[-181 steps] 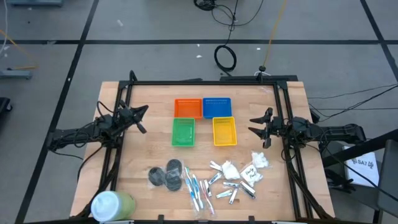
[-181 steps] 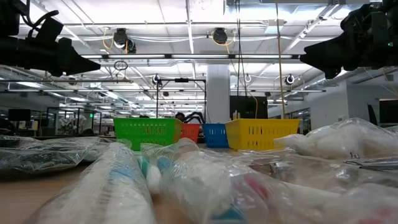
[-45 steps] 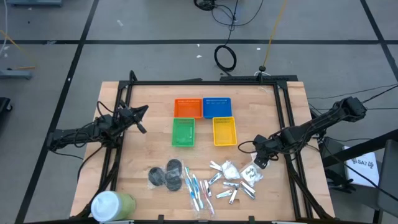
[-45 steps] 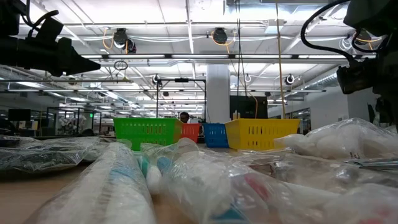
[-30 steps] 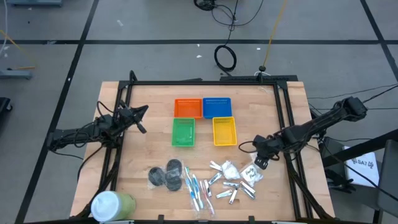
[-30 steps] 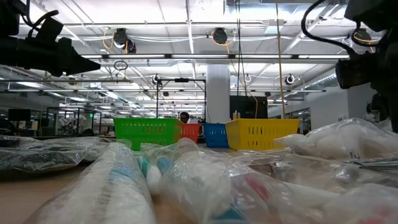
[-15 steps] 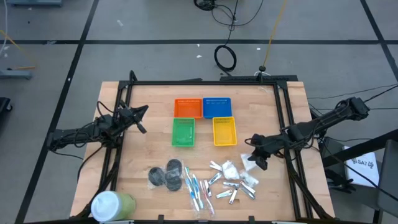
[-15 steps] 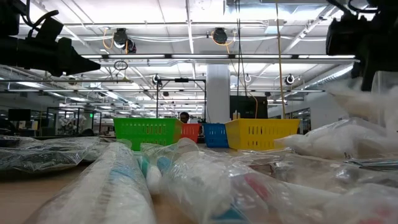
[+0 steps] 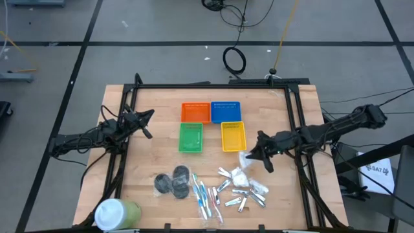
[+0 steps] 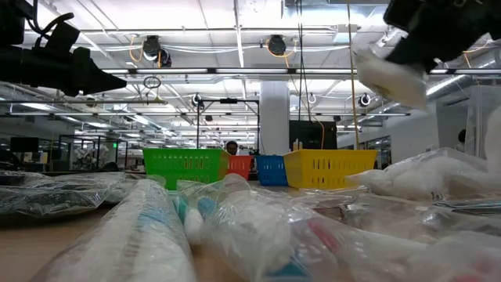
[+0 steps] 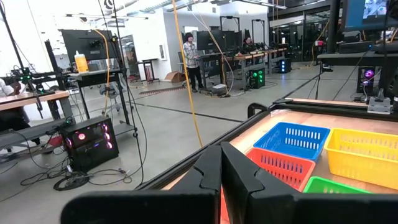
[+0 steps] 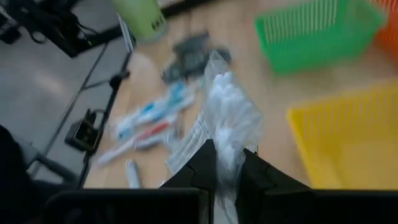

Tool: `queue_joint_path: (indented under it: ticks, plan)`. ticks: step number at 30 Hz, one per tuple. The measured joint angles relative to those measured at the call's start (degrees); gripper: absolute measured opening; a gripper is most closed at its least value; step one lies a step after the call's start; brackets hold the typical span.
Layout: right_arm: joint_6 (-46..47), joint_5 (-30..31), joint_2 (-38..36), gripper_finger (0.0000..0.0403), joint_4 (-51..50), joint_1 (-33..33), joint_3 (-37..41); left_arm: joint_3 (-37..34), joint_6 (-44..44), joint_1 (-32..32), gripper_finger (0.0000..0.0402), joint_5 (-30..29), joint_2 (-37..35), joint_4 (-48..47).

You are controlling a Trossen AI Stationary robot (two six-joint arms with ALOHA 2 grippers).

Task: Pick & Place Travel size toiletries
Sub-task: Put the white vanity pack into the blue bin

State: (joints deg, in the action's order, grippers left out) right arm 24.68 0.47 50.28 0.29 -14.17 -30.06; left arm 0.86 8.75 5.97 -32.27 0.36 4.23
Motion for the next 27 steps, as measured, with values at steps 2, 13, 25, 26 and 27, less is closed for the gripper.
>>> queue_joint_path:
  ticks: [2, 13, 25, 26, 27]
  plan:
    - [-4.86, 0.0, 0.79, 0.0021, 4.66, 1.19, 0.0, 0.0, 0.0, 0.0, 0.0001, 0.0, 0.0, 0.0]
    - [-19.83, -0.13, 8.04, 0.0023, 23.68, 8.66, -0.02, 0.0, 0.0, 0.0, 0.0001, 0.0, 0.0, 0.0]
    - [-19.9, 2.83, 14.58, 0.0023, 22.66, 16.53, -0.04, 0.0, 0.0, -0.01, 0.0001, 0.0, 0.0, 0.0]
    - [-19.91, 3.98, 15.14, 0.0023, 22.46, 17.02, -0.04, 0.0, 0.0, 0.0, 0.0001, 0.0, 0.0, 0.02]
    - [-19.92, 4.56, 15.72, 0.0023, 22.37, 17.55, -0.04, 0.0, 0.0, -0.01, 0.0001, 0.0, 0.0, 0.0]
